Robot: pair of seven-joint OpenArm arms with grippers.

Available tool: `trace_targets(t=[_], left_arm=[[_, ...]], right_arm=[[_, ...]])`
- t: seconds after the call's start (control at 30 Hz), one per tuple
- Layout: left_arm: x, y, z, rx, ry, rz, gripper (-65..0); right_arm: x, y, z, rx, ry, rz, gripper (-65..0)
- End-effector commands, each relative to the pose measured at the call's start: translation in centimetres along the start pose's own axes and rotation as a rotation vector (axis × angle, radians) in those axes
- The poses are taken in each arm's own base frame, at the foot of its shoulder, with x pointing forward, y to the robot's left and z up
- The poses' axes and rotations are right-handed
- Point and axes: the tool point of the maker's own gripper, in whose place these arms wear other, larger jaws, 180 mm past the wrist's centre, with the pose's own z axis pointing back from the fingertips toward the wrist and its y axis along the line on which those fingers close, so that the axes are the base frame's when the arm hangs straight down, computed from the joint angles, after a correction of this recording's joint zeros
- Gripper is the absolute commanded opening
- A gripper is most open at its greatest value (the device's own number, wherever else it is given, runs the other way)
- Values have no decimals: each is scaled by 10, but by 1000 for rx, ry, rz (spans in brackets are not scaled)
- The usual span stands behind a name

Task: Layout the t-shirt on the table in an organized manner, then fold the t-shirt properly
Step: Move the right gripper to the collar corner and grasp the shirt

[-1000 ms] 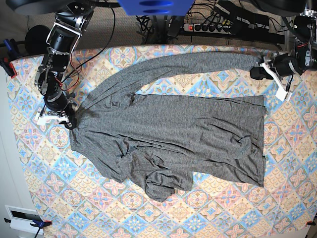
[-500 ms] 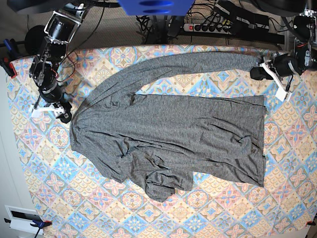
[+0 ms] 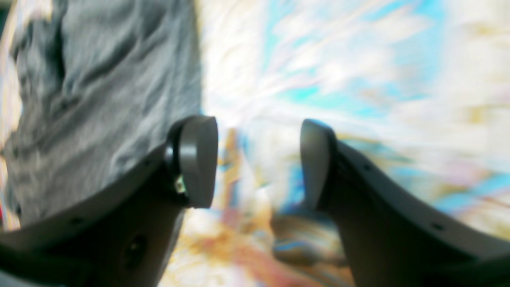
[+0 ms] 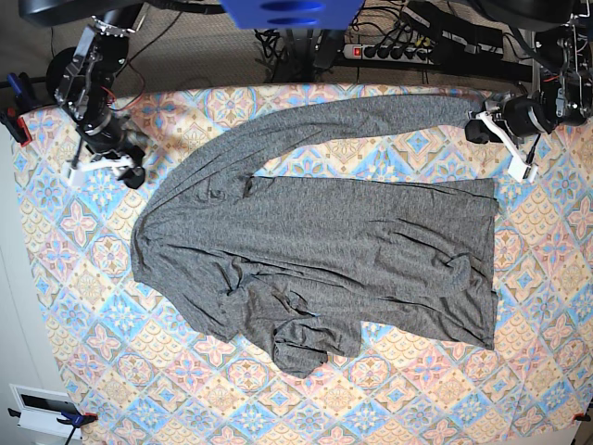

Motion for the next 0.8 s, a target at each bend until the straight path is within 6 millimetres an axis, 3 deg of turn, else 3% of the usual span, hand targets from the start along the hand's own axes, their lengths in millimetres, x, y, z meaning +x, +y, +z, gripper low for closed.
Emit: trace_targets(t=[0.0,0.27,0.57,0.77], left_arm=[[10,0,6,2,-24,-22,-650],[11,2,8,7,-30,-20,-650],[13,2,8,9,-35,-21,-650],[13,2,8,8,-37,-21,-650]], right_arm=[[-1,16,-1,45,18,32,-330],[-63,62,-17,151,195,131,-330],[-108,41,0,114,300,128,-330],[-98,22,5,76,311,192,-330]])
